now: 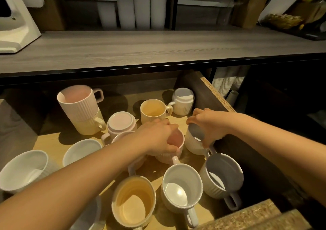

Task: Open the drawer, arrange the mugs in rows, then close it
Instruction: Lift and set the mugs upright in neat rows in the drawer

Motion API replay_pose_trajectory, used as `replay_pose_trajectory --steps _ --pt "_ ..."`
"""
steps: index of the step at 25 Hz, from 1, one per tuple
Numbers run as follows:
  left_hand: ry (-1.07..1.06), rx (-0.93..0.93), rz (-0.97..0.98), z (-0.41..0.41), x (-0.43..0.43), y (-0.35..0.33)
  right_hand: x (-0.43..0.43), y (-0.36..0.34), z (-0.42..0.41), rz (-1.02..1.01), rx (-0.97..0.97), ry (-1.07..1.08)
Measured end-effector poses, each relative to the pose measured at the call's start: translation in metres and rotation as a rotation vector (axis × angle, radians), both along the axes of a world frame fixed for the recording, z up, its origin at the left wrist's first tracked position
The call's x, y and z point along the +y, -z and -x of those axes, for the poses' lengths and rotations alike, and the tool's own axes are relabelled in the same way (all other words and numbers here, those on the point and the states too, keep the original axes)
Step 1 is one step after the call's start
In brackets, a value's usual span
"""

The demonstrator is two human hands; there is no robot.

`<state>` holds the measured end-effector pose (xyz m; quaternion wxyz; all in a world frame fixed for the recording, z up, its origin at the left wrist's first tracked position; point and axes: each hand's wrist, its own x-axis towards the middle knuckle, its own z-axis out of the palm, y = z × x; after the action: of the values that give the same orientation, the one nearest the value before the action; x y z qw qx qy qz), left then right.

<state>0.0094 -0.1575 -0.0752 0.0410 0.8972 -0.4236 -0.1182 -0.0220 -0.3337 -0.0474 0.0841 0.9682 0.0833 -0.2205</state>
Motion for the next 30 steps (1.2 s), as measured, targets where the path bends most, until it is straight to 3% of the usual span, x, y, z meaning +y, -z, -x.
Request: replay_pose_trajectory --steps 15,22,30 --pt "0.004 0.004 -0.037 0.002 -0.001 0.001 0.006 -0.005 0.000 -0.052 0.003 0.078" --pt "-0.048 -0.009 0.073 0.001 0.043 -0.019 0.057 -0.020 -0.020 -0.197 -0.143 -0.049" --pt "-0.387 -0.094 0.073 -0.015 0.150 -0.036 0.137 -0.020 -0.069 -0.399 -0.227 -0.075"
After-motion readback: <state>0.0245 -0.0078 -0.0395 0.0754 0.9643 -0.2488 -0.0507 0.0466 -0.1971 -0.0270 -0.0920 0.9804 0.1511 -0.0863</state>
